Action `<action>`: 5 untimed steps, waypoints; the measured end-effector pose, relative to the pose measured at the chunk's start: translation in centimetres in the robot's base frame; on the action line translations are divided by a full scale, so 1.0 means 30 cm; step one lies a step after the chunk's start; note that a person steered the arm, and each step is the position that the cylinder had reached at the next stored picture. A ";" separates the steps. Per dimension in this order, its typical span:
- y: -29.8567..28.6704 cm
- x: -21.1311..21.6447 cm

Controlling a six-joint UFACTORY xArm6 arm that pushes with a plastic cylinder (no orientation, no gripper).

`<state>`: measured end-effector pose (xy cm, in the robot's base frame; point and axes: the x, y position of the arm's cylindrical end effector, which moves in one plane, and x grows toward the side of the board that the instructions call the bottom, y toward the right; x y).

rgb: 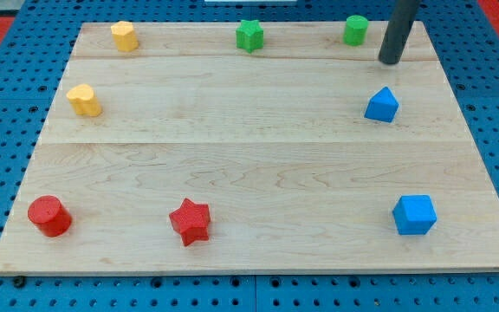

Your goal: Place the green blocks right to the yellow hexagon

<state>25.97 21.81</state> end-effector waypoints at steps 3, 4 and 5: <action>-0.193 -0.167; -0.506 -0.124; -0.816 -0.125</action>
<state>22.21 -2.67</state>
